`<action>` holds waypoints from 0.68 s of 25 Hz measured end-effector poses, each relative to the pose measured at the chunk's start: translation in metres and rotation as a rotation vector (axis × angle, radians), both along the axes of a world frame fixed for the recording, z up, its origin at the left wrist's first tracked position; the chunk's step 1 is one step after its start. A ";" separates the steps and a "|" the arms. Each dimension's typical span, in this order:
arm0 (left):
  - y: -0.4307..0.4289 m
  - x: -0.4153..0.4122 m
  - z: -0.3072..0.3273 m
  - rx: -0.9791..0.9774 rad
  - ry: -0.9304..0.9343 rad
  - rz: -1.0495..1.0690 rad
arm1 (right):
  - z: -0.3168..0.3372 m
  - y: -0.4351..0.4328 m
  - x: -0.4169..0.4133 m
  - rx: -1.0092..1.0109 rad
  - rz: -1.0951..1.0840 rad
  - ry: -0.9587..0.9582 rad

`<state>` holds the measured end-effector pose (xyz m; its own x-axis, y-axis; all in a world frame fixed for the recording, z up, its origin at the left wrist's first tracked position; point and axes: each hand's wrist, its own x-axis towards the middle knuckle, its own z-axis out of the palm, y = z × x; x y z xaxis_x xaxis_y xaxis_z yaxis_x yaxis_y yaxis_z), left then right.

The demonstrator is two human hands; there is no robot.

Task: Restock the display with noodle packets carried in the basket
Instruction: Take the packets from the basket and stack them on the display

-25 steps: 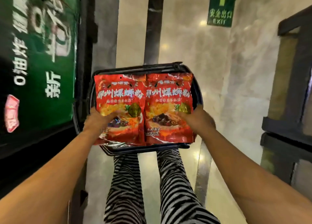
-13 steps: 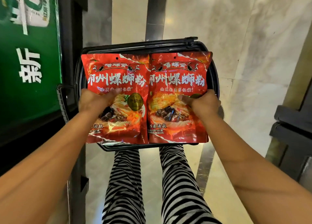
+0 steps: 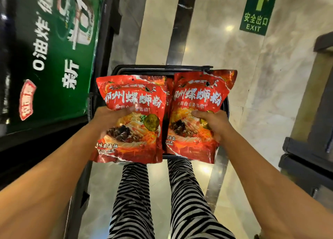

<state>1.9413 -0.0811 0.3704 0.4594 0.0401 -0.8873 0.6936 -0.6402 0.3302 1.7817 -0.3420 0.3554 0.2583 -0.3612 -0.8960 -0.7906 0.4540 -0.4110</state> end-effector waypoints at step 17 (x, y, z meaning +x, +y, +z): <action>0.183 -0.167 0.218 -0.173 -0.374 0.624 | 0.205 0.120 -0.002 0.044 0.539 -0.400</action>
